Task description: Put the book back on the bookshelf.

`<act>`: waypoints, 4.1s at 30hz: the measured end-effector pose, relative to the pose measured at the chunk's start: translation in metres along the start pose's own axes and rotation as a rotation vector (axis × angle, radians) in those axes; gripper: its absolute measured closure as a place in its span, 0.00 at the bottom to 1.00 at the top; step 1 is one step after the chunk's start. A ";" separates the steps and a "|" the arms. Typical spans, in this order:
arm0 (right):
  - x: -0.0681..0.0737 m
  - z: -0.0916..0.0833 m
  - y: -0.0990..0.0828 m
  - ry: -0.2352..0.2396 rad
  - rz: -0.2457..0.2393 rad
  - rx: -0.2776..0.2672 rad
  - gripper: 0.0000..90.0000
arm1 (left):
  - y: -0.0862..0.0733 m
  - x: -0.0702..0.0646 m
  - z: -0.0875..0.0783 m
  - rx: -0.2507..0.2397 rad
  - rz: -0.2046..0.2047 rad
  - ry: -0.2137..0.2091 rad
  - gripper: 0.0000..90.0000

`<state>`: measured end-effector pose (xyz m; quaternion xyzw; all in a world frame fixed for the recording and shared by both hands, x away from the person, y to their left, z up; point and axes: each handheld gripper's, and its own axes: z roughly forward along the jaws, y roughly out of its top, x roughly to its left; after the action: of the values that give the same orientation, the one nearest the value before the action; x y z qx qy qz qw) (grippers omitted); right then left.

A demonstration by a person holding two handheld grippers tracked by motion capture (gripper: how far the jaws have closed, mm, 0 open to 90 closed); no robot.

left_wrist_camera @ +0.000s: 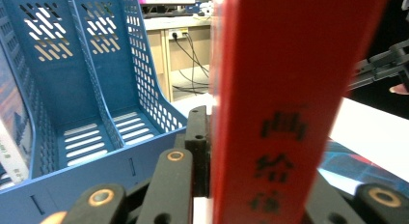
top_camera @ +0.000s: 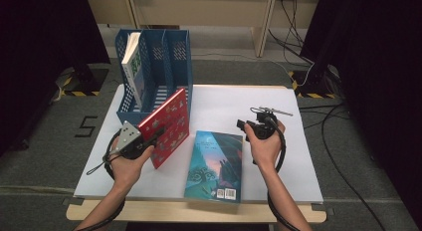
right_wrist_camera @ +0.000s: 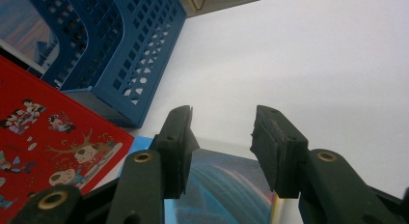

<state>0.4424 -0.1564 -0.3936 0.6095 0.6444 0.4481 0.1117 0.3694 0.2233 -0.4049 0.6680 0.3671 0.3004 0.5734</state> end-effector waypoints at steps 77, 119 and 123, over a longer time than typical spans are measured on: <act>-0.007 0.000 -0.007 -0.018 0.004 0.001 0.65 | 0.076 0.017 0.001 -0.095 -0.010 0.009 0.88; -0.008 0.000 -0.009 -0.019 0.008 0.001 0.65 | 0.116 0.030 -0.003 -0.156 -0.020 0.029 0.88; -0.009 -0.001 -0.010 -0.018 0.002 -0.002 0.65 | 0.117 0.032 -0.001 -0.160 -0.023 0.044 0.88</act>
<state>0.4368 -0.1632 -0.4034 0.6140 0.6423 0.4434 0.1176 0.4031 0.2427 -0.2900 0.6090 0.3619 0.3370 0.6201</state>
